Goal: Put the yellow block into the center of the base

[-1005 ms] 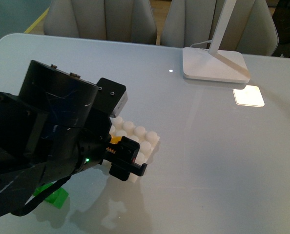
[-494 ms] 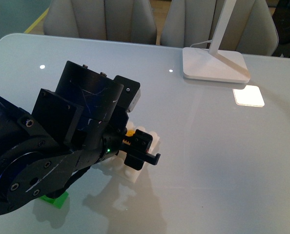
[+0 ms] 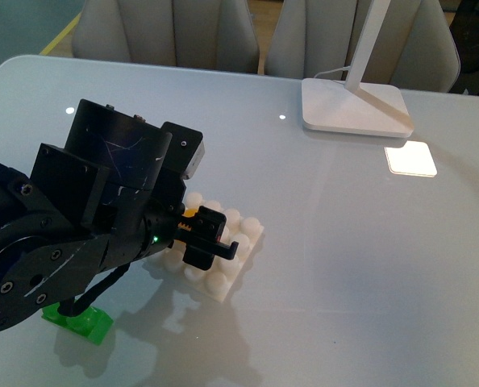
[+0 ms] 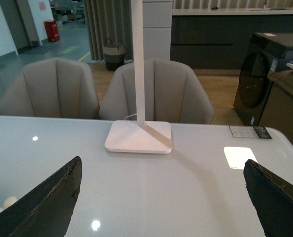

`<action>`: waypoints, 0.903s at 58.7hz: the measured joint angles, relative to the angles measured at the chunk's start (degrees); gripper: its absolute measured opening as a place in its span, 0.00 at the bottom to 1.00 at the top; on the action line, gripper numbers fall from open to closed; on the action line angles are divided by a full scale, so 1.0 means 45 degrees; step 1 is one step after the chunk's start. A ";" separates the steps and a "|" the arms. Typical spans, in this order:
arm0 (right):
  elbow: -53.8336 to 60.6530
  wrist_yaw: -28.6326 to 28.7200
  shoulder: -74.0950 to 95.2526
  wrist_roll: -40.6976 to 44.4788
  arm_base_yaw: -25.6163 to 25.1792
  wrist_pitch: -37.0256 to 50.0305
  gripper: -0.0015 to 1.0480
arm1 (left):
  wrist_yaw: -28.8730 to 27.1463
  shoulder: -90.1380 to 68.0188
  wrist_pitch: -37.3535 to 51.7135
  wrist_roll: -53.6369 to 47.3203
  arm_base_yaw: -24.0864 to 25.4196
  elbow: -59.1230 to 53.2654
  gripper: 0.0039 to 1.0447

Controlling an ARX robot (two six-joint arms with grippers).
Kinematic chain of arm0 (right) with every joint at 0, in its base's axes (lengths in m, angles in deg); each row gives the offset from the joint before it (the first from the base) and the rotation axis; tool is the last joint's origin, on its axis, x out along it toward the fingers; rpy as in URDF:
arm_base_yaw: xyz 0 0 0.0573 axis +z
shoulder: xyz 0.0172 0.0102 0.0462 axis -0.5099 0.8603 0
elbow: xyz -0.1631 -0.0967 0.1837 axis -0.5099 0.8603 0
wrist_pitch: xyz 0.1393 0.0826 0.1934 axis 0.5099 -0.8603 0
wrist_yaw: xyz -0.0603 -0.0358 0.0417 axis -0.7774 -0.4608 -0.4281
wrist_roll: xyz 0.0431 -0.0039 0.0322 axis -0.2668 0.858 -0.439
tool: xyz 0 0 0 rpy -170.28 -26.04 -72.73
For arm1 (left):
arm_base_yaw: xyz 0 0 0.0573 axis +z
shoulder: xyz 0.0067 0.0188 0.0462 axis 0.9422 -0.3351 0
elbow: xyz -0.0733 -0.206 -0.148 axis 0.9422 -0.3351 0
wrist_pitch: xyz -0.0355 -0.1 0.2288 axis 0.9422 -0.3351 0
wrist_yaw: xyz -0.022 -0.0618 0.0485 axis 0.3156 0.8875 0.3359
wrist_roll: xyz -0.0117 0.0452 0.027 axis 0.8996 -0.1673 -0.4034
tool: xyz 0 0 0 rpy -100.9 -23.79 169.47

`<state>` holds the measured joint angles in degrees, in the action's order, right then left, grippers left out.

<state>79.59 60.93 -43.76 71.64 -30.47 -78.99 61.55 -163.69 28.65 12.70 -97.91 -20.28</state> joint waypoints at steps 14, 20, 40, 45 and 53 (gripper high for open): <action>0.0000 0.0000 0.0000 0.0000 0.0000 0.0000 0.92 | 0.0044 -0.0019 0.0170 -0.0005 -0.0238 -0.0194 0.60; 0.0000 0.0000 0.0000 0.0000 0.0000 0.0000 0.92 | 0.0068 -0.0024 0.0180 0.0015 -0.0452 -0.0204 0.60; 0.0000 0.0000 0.0000 0.0000 0.0000 0.0000 0.92 | 0.0015 -0.0126 0.0160 0.0029 -0.0622 -0.0165 0.60; 0.0000 0.0000 0.0000 0.0000 0.0000 0.0000 0.92 | 0.0005 -0.0257 0.0155 0.0019 -0.0622 -0.0107 0.60; 0.0000 0.0000 0.0000 0.0000 0.0000 0.0000 0.92 | -0.0092 -0.0418 0.0155 -0.0063 -0.0607 0.0087 0.60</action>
<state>79.59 60.93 -43.76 71.64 -30.47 -78.99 61.14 -165.57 29.35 12.41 -100.64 -19.89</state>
